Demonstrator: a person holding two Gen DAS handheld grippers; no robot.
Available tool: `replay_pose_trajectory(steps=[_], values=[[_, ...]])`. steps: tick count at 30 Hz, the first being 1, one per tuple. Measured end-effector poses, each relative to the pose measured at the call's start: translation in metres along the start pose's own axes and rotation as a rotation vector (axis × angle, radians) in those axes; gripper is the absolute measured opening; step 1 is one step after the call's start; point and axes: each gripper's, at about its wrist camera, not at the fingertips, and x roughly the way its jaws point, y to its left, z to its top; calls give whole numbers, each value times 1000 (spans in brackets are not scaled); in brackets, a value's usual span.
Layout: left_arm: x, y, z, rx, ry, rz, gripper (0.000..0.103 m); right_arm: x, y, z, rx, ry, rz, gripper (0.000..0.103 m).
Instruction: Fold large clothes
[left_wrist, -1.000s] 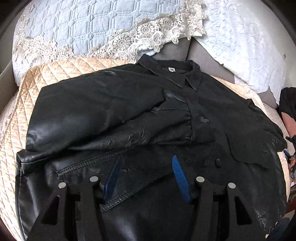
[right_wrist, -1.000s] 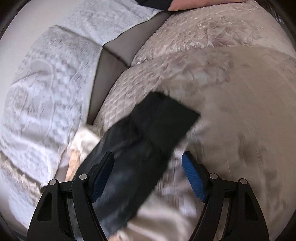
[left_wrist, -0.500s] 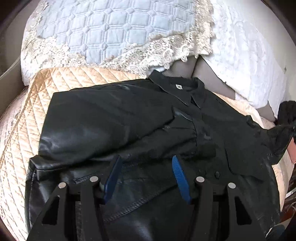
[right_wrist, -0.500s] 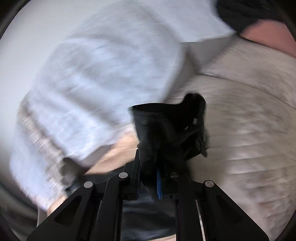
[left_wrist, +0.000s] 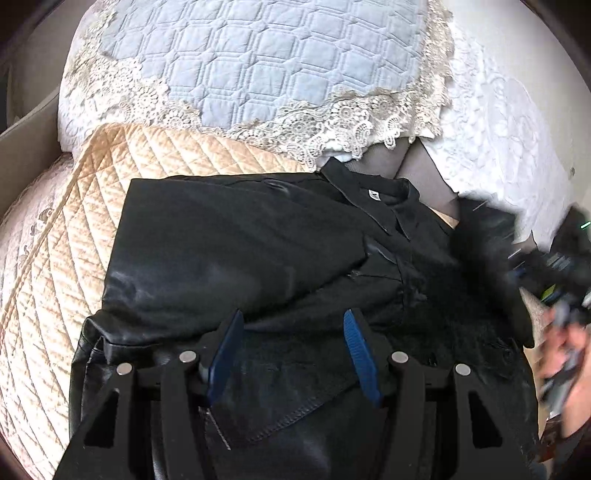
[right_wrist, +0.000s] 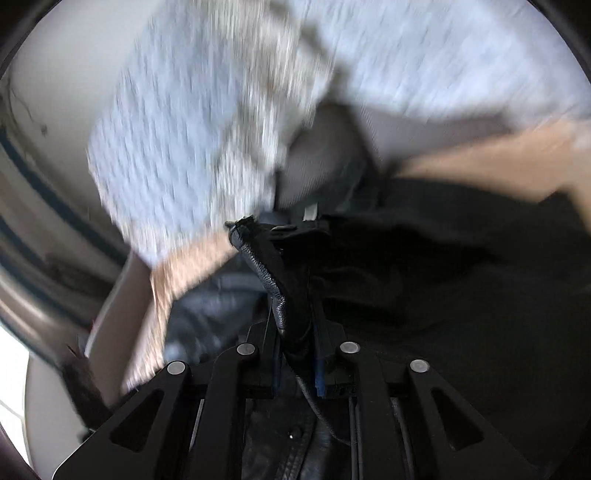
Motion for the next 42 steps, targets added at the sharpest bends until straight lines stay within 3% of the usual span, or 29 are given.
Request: replay_pose_trajectory(steps=[1, 3, 7, 11, 15, 19, 21, 23, 26, 29, 32, 34, 38, 42], values=[[1, 2, 0, -4, 2, 5, 59, 21, -4, -7, 14, 60, 5, 41], [4, 5, 0, -11, 12, 9, 59, 54, -12, -26, 42, 148, 4, 51], [6, 6, 0, -10, 16, 0, 59, 48, 0, -50, -29, 132, -4, 57], [6, 5, 0, -3, 10, -1, 59, 1, 11, -51, -71, 19, 90, 57], [4, 12, 3, 4, -16, 50, 59, -34, -9, -40, -80, -100, 2, 57], [10, 27, 4, -25, -7, 120, 59, -26, -37, -42, -31, -57, -93, 55], [17, 32, 5, -12, 6, 166, 59, -3, -46, -45, -38, 8, -144, 54], [32, 34, 3, 31, 74, 212, 59, 24, -59, -49, -22, 88, -207, 48], [44, 33, -2, 88, 118, 269, 59, 29, -60, -46, -31, 71, -224, 48], [29, 29, 0, 87, 78, 254, 59, 6, -44, -44, -58, 31, -193, 48], [15, 31, 4, 75, 24, 238, 59, -30, -37, -48, -95, -17, -236, 48], [16, 35, 2, 80, 43, 256, 59, -62, -42, -54, -89, -56, -290, 48], [36, 45, -9, 120, 119, 272, 60, -97, -93, -71, 4, -96, -440, 48], [37, 37, -15, 166, 75, 307, 63, -108, -115, -75, 59, -94, -402, 48]])
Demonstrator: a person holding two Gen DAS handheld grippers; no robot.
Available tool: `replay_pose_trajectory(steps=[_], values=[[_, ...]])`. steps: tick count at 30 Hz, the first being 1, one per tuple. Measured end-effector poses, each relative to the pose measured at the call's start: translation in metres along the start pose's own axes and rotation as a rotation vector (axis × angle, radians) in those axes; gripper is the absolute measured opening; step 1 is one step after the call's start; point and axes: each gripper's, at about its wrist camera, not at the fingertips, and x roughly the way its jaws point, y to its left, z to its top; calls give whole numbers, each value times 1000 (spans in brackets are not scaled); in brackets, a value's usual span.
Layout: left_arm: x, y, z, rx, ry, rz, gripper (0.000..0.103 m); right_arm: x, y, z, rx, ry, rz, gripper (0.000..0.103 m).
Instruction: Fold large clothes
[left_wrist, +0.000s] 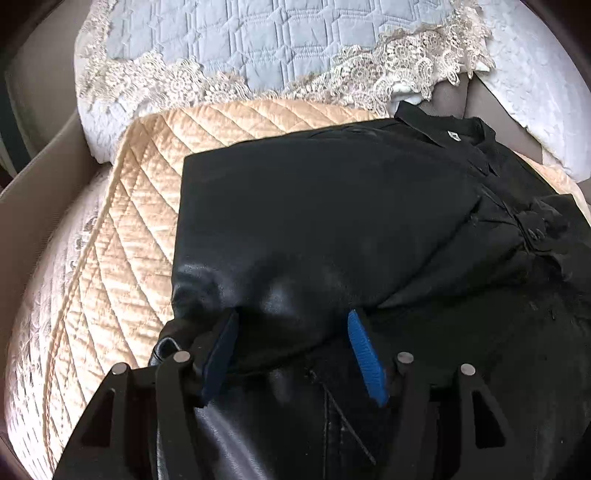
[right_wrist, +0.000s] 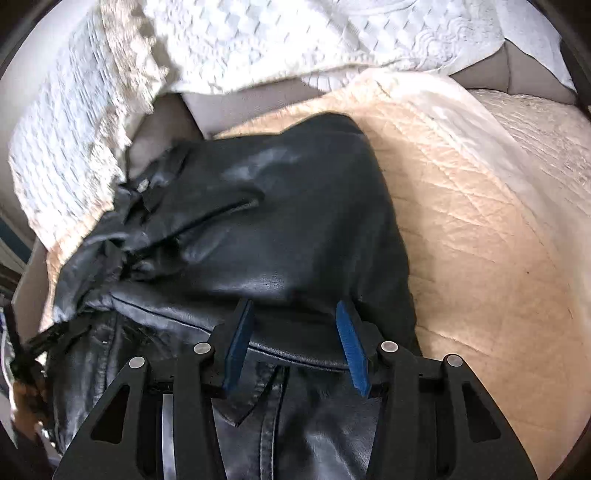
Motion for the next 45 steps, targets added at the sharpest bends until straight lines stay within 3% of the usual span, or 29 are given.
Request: replay_pose_trajectory(steps=[5, 7, 14, 19, 27, 32, 36, 38, 40, 42, 45], values=[[-43, 17, -26, -99, -50, -105, 63, -48, 12, -10, -32, -59, 43, 53], [-64, 24, -46, -121, -55, -106, 63, -68, 7, -22, -29, -73, 73, 60], [-123, 61, -111, -171, -42, -79, 63, -116, -40, -72, 80, -49, 102, 65], [-115, 91, -134, -276, 56, -131, 63, -115, -80, -98, 177, 60, 117, 66], [-118, 81, -152, -295, 47, -224, 63, -105, -73, -124, 243, 192, 387, 66], [-123, 80, -160, -294, 28, -229, 61, -97, -60, -134, 216, 237, 387, 66], [-121, 84, -161, -320, 34, -195, 47, -91, -58, -134, 237, 238, 377, 65], [-123, 86, -160, -321, 36, -190, 37, -92, -57, -135, 234, 229, 377, 58], [-124, 92, -163, -333, 37, -204, 31, -91, -59, -137, 250, 241, 387, 38], [-123, 99, -163, -356, 40, -228, 27, -89, -58, -137, 247, 259, 393, 28], [-121, 106, -164, -408, 51, -273, 26, -86, -51, -136, 213, 272, 379, 28]])
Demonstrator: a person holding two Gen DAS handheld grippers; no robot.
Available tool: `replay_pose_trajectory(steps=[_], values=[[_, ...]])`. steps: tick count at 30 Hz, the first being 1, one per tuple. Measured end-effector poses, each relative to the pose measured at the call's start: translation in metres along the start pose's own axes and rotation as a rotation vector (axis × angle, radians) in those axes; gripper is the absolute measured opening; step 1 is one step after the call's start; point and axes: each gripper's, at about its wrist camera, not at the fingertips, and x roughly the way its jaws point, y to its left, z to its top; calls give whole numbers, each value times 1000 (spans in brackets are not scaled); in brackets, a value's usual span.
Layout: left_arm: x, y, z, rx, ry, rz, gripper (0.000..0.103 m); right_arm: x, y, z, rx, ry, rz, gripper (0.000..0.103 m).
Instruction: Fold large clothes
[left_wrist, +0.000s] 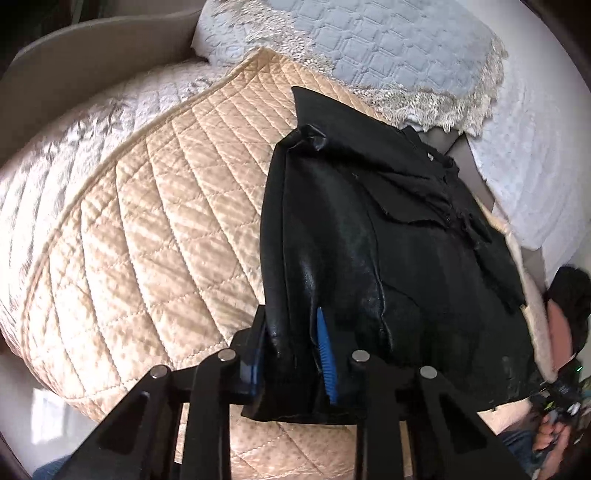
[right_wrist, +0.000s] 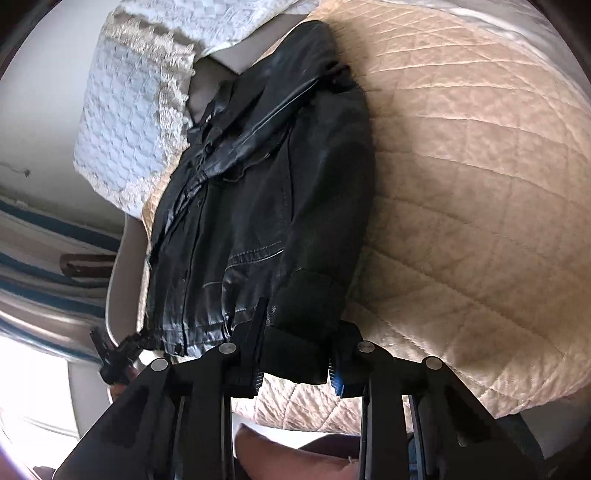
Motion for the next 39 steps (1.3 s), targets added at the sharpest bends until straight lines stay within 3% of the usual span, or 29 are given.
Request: replay_pose_trajectory(steps=[3, 8, 10, 13, 22, 31, 39], values=[[3, 1, 0, -17, 24, -25, 28, 4, 0, 0, 0, 13, -11, 28], [7, -8, 3, 45, 70, 7, 32, 5, -2, 0, 16, 18, -3, 28], [9, -13, 5, 71, 83, 19, 32, 6, -3, 2, 28, 17, 1, 16], [5, -11, 8, 52, 80, -27, 12, 5, -3, 3, 40, 5, 18, 9], [-81, -14, 14, -3, -100, -237, 7, -54, 28, -4, -61, -144, 203, 6], [-149, -20, -20, -10, -168, -334, 7, -114, 39, -46, -47, -256, 305, 6], [-121, -34, 44, -53, -246, -409, 7, -108, 61, 27, -68, -308, 329, 6]])
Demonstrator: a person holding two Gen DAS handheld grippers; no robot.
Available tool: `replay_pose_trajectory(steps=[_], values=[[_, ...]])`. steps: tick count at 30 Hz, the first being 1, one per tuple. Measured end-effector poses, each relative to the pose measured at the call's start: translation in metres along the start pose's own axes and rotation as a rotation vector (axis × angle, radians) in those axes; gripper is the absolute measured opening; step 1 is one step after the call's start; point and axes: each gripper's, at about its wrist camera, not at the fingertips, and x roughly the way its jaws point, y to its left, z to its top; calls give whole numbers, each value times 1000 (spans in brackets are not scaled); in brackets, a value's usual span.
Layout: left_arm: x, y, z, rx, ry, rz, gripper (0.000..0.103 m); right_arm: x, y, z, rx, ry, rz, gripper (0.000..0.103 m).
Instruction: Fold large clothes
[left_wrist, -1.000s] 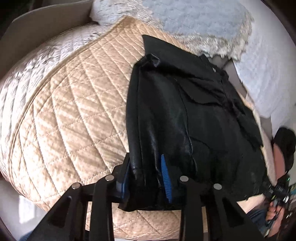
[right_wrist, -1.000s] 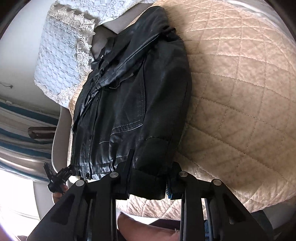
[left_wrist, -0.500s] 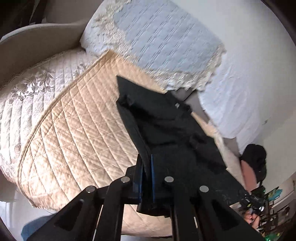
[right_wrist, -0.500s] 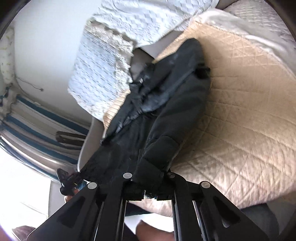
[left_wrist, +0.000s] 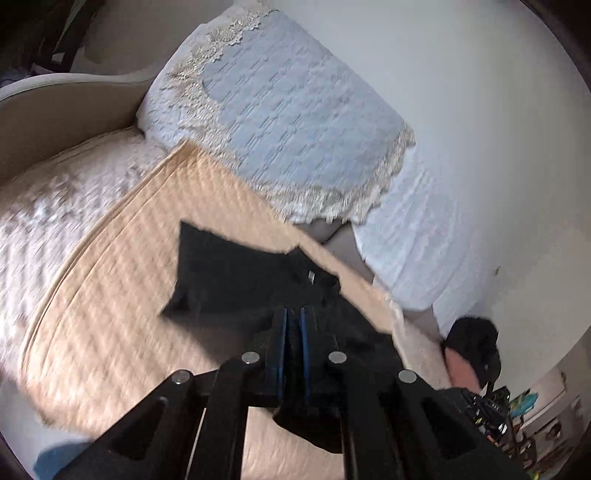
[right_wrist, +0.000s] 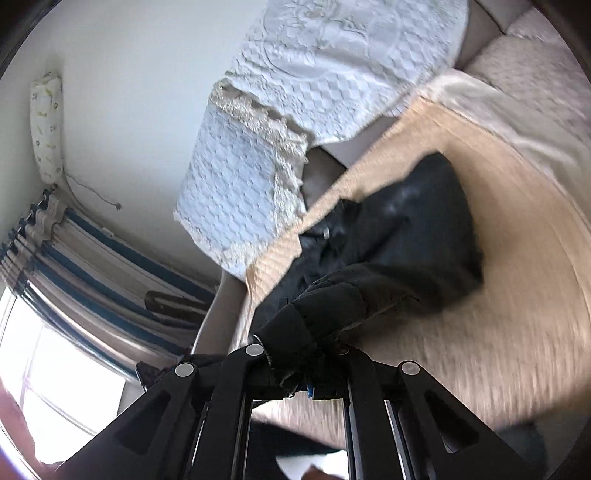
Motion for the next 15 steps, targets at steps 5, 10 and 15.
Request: replay_pose_trajectory(steps=[5, 10, 15], values=[[56, 12, 58, -27, -48, 30, 3, 60, -20, 72, 51, 4, -32, 6], [146, 46, 108, -95, -24, 123, 0, 141, -66, 130, 143, 52, -142, 7], [238, 87, 117, -92, 152, 347, 0, 220, -144, 151, 277, 155, -310, 19]])
